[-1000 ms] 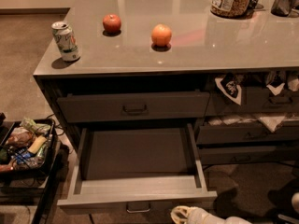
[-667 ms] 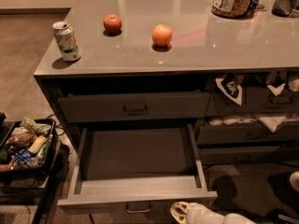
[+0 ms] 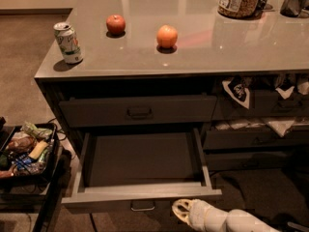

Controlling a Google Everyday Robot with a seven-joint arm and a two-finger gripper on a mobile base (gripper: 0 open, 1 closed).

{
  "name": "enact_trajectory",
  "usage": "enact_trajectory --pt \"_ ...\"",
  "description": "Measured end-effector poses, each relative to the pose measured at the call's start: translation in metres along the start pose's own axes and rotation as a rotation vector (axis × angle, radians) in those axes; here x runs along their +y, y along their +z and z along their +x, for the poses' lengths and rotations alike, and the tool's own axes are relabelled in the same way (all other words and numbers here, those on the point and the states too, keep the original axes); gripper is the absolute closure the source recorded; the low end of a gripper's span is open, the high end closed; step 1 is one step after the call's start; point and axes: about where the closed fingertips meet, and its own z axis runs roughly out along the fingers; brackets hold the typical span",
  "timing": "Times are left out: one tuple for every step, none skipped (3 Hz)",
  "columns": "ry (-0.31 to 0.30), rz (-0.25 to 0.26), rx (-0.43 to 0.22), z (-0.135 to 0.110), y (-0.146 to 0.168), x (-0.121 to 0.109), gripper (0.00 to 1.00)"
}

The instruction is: Close middle drawer

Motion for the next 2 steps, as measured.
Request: enact_trajectory --pt "-0.005 0.010 -0.018 0.003 0.015 -0.017 1.00" --pt "0.024 0.041 -0.026 0.021 0.030 -0.033 1.00"
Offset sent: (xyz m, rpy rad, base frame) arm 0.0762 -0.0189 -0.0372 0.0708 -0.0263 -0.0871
